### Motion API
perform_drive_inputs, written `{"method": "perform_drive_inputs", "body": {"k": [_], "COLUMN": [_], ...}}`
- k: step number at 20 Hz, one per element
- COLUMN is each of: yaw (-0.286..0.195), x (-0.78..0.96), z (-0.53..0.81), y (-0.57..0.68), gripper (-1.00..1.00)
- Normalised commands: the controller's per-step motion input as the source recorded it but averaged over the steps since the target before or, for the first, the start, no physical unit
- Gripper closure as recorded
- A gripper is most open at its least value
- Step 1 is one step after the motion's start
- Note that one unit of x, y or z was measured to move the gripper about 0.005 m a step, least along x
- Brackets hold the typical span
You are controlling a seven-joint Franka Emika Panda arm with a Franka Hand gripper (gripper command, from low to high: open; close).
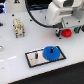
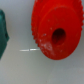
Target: Insert the blue gear onto the right peg, followed by the red gear
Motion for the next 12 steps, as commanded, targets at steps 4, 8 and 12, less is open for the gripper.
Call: {"method": "perform_drive_inputs", "body": {"k": [4, 8, 12], "yaw": [0.0, 0.0, 0.0], "x": [-0.09, -0.05, 0.03], "z": [0.03, 0.09, 0.32], "y": [0.0, 0.0, -0.07], "gripper": [1.0, 1.0, 1.0]}}
